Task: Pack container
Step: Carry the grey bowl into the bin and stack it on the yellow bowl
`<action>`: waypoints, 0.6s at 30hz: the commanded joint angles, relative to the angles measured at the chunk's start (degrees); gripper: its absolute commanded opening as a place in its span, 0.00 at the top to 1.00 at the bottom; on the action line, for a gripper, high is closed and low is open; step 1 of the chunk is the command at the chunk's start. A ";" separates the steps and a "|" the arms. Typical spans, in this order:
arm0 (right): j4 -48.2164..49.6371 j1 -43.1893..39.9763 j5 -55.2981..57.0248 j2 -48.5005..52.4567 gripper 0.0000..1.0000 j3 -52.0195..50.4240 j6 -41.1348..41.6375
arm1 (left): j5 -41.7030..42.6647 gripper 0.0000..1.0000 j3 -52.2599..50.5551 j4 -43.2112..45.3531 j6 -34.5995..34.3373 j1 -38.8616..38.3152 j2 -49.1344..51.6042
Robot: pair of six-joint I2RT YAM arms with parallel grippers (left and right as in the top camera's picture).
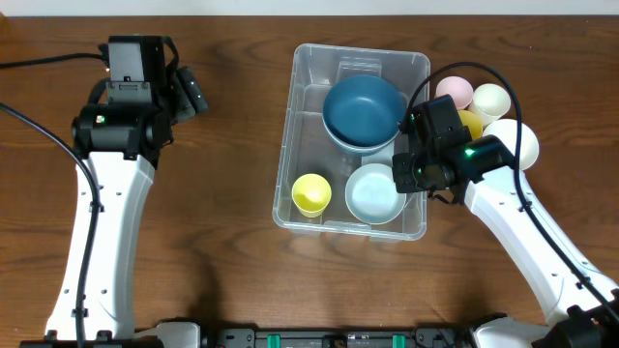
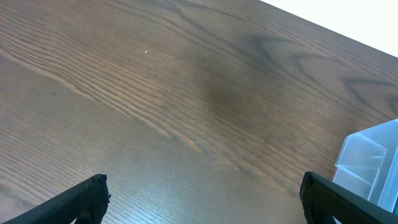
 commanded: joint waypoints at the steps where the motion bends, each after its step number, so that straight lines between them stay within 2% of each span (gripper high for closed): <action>1: 0.44 0.52 -0.37 -1.09 0.57 0.15 -1.88 | -0.46 0.02 0.61 -0.15 0.13 0.24 0.22; 5: 0.00 -0.55 0.22 -3.87 0.56 1.53 -1.46 | -0.46 0.02 0.61 -0.15 0.13 0.24 0.22; 7: -1.53 -3.34 3.26 -6.56 0.49 2.97 2.32 | -0.46 0.02 0.61 -0.15 0.13 0.24 0.22; 11: -3.08 -12.20 6.78 -11.30 0.41 3.78 6.36 | -0.46 0.02 0.61 -0.15 0.13 0.24 0.22; 18: -2.95 -37.09 5.86 -11.10 0.51 3.63 7.74 | -0.46 0.02 0.61 -0.15 0.13 0.24 0.22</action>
